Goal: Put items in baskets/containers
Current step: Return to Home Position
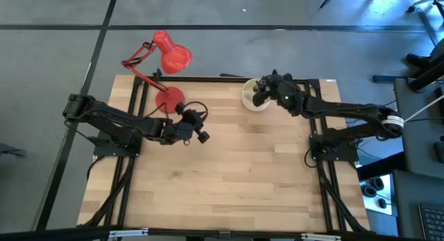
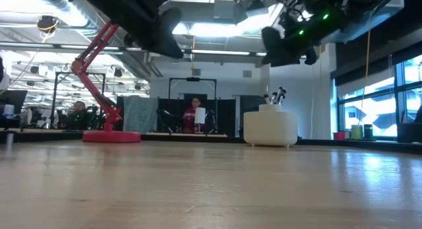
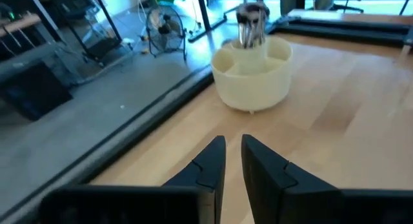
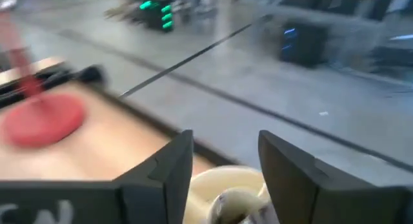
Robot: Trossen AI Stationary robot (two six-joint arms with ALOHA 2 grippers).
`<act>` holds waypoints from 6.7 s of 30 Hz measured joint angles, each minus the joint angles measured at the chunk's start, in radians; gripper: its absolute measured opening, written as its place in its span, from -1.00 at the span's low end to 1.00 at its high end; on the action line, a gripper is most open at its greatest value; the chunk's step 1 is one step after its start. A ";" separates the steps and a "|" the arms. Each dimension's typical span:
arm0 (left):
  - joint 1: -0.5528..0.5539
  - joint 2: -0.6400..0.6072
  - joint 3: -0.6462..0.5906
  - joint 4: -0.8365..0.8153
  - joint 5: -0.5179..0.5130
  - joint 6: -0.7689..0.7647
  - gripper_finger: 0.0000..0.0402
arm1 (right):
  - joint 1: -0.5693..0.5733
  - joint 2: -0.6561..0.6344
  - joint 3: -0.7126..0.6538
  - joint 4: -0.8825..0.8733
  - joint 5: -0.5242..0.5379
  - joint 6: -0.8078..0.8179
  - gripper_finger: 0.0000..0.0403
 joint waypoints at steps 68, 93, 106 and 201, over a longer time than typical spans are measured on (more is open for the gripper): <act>0.102 -1.326 -0.716 0.027 0.613 0.433 -0.88 | 0.414 -1.142 -0.575 -0.190 -0.732 -0.109 -0.98; 0.103 -1.318 -0.767 0.029 0.677 0.385 -0.99 | 0.415 -1.141 -0.708 -0.035 -0.817 -0.066 -0.98; 0.103 -1.317 -0.767 0.036 0.622 0.359 -0.96 | 0.415 -1.141 -0.708 -0.059 -0.817 -0.014 -0.85; 0.102 -1.317 -0.767 0.036 0.621 0.359 -0.95 | 0.415 -1.141 -0.708 -0.094 -0.859 0.119 -0.83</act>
